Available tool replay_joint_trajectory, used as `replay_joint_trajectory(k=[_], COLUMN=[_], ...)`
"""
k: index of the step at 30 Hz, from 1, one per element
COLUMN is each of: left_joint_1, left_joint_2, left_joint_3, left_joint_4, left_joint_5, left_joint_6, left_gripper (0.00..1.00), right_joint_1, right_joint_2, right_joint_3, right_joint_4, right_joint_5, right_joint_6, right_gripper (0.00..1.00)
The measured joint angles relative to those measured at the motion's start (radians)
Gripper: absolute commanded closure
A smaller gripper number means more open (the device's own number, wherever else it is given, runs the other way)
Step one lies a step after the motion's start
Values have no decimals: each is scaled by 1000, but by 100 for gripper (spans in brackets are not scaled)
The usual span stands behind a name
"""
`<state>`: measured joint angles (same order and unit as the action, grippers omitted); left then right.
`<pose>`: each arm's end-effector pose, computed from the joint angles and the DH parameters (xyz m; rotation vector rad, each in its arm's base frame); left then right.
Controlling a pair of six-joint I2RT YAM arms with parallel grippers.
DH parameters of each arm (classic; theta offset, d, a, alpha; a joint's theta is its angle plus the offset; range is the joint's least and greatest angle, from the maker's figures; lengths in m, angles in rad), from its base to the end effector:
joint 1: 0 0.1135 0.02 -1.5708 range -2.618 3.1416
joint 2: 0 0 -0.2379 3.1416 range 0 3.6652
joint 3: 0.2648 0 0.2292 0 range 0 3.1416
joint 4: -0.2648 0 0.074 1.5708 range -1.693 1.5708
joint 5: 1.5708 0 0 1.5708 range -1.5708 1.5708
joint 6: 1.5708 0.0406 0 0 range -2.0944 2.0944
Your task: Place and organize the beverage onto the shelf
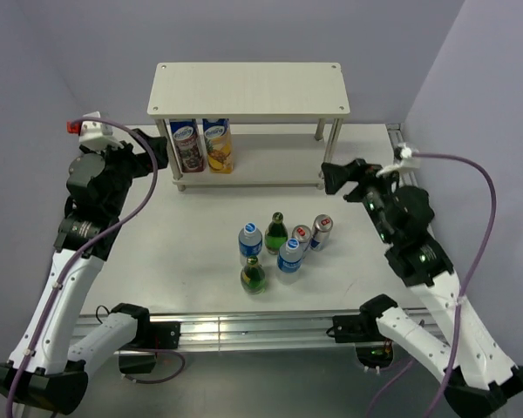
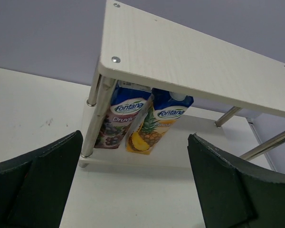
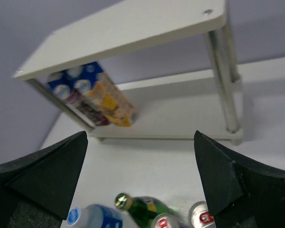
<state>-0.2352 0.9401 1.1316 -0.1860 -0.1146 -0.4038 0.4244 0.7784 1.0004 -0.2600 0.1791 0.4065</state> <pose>0.1954 -0.0420 0.4073 -0.2235 1.5643 -0.4123 0.1552 0.0622 0.3834 0.1259 1.6261 0.4979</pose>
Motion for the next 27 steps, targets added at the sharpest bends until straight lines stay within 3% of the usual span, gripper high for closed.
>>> replay_joint_trajectory(k=[2,5,7,10,11,14,19,27], left_joint_1=[0,0,0,0,0,0,0,0], left_joint_2=[-34,-41,-36,-31,-31,-30,-20,-20], left_joint_3=[-39,-49,-49,-50,-50,-53,-54,-60], left_joint_4=[1,3,2,1,2,0,-2,-3], left_joint_5=[-26,-53,-66,-66,-63,-54,-55,-55], left_joint_6=[3,10,16,20,22,23,25,26], left_gripper=[1,1,1,1,1,1,1,1], right_joint_1=[17,29,29,31,39,140,282,547], right_joint_2=[-124,-419,-525,-334,-199,-14,98,188], right_joint_3=[-114,-439,-532,-368,-251,-116,-119,-100], right_joint_4=[100,328,343,207,149,80,-113,-264], right_joint_5=[-33,-70,-72,-29,54,261,414,575], right_joint_6=[18,73,83,67,65,64,95,184], right_gripper=[0,0,0,11,11,6,5,4])
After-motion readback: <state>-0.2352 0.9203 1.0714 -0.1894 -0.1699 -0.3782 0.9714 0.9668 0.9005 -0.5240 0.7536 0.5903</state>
